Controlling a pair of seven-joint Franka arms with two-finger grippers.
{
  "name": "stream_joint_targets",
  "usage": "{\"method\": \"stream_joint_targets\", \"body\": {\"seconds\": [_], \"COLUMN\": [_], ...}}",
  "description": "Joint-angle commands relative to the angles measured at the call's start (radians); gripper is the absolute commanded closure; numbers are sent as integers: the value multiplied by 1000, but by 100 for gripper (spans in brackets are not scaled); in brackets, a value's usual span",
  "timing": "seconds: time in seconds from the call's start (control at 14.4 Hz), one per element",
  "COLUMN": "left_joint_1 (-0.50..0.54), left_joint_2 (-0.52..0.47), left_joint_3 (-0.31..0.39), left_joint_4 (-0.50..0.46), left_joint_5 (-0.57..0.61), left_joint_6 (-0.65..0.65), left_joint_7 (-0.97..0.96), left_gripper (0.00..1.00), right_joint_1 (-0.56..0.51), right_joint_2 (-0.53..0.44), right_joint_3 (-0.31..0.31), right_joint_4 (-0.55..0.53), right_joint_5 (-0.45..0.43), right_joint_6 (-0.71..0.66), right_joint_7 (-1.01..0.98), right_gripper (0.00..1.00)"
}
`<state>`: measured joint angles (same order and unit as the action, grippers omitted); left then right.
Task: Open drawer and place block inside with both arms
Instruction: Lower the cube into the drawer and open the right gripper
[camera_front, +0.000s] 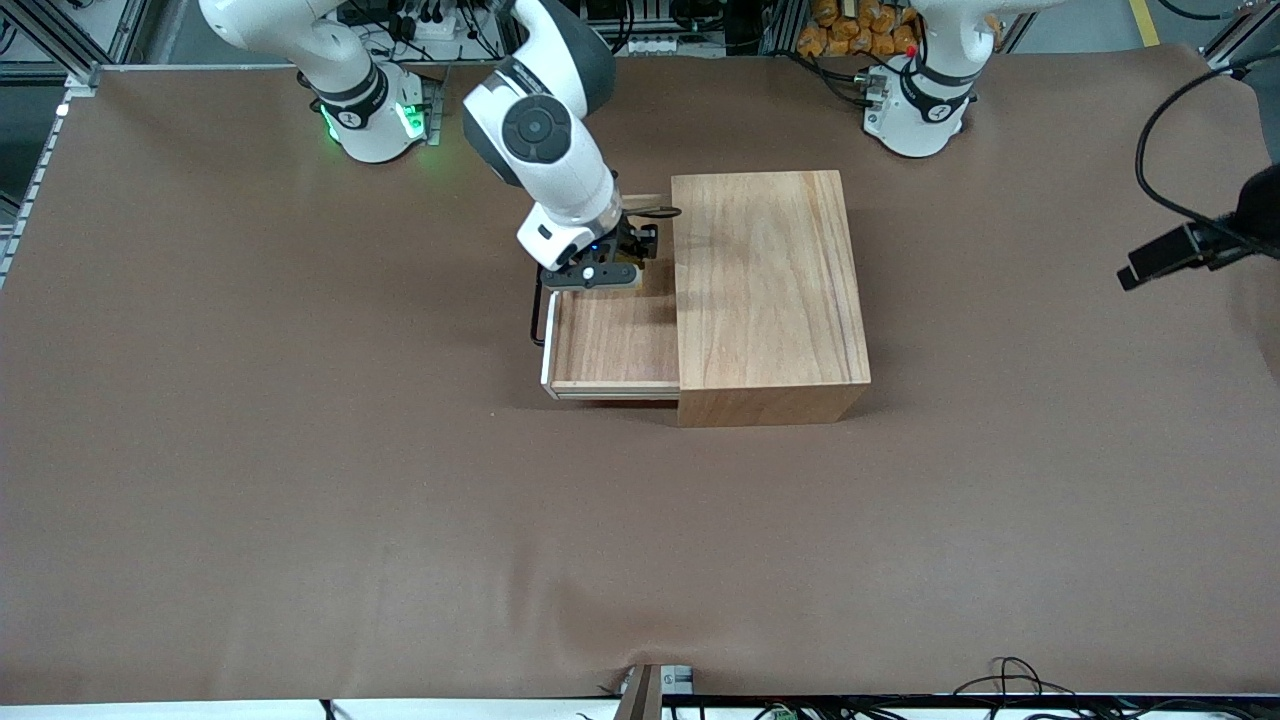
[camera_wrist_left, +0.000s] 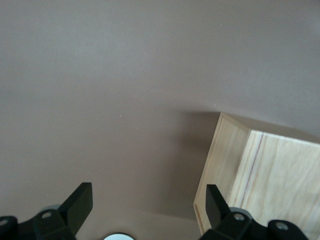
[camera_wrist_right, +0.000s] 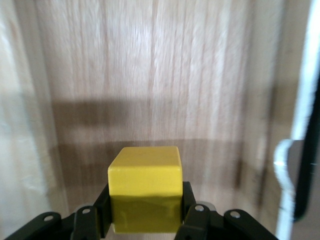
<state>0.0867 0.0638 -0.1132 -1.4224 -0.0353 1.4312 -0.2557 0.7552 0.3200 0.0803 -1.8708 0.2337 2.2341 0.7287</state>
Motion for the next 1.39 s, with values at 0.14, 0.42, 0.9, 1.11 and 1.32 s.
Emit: {"method": "stream_joint_targets", "body": {"seconds": [0.14, 0.42, 0.9, 1.11, 1.32], "left_joint_1": [36, -27, -91, -218, -249], "left_joint_2": [-167, -187, -208, -197, -203], "left_joint_3": [-83, -76, -30, 139, 176], "left_joint_4": [-187, -220, -231, -225, -225], "left_joint_5": [29, 78, 110, 107, 109], "left_joint_6": [60, 72, 63, 77, 69], "left_joint_7": [21, 90, 95, 148, 144], "left_gripper": [0, 0, 0, 0, 0], "right_joint_1": [19, 26, -80, -195, -321], "right_joint_2": [45, 42, -99, -168, -229], "right_joint_3": [-10, -11, -19, -19, -19], "right_joint_4": [2, 4, 59, 81, 82], "right_joint_5": [9, 9, 7, -4, -4], "right_joint_6": [24, 18, -222, -387, -487], "right_joint_7": [15, 44, 95, -45, -253], "right_gripper": [58, 0, 0, 0, 0]}}
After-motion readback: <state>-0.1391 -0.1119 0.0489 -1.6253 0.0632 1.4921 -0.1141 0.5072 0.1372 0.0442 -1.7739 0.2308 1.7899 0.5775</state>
